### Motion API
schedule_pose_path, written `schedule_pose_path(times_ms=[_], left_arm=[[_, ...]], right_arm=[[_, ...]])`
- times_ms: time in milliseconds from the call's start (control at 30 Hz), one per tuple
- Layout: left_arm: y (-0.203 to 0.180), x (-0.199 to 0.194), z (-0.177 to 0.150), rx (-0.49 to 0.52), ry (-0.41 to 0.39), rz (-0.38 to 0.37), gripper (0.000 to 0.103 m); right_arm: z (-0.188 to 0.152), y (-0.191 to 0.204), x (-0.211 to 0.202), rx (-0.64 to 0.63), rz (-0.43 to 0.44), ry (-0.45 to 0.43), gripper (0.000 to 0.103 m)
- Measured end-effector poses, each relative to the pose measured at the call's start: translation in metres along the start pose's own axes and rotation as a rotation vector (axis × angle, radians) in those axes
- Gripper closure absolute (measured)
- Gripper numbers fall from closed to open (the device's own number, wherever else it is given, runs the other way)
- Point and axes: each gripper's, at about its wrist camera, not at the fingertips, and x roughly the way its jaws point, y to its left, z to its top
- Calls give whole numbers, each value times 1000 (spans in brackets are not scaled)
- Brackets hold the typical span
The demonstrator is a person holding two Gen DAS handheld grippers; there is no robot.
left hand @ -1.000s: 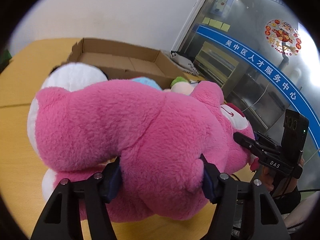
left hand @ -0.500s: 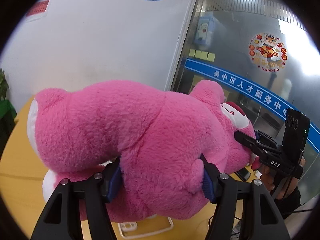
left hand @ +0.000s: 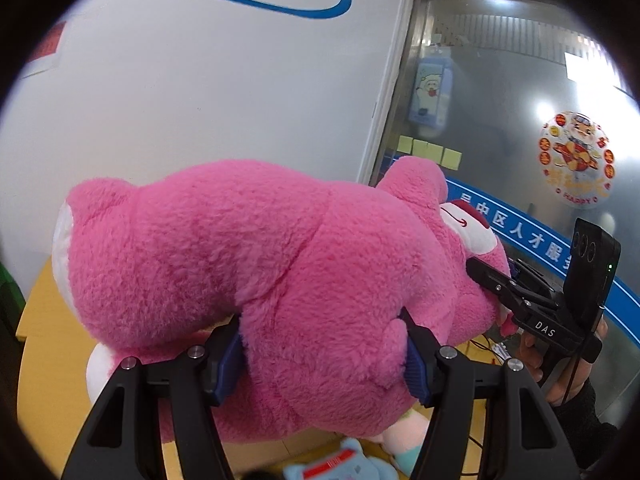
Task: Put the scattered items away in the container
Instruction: 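Carry the pink bear over the cardboard box, lower it, open both grippers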
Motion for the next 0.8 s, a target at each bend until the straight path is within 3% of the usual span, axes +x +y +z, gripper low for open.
schedule_pose_path(times_ms=[133, 267, 400, 533, 600, 800], left_arm=[[33, 68, 14, -46, 70, -24, 38], [82, 152, -7, -118, 181, -45, 38], [134, 250, -66, -237, 366, -51, 38], [173, 329, -136, -353, 568, -22, 36], [182, 345, -148, -395, 550, -59, 31], [175, 359, -137, -329, 549, 1, 25]], right_arm=[[8, -27, 69, 14, -30, 54, 42], [-18, -53, 137, 39, -57, 157, 42], [-75, -74, 203, 76, -84, 318, 42], [-150, -95, 277, 149, -100, 583, 42], [-180, -99, 296, 154, -127, 663, 41], [-181, -112, 306, 162, -186, 635, 30]])
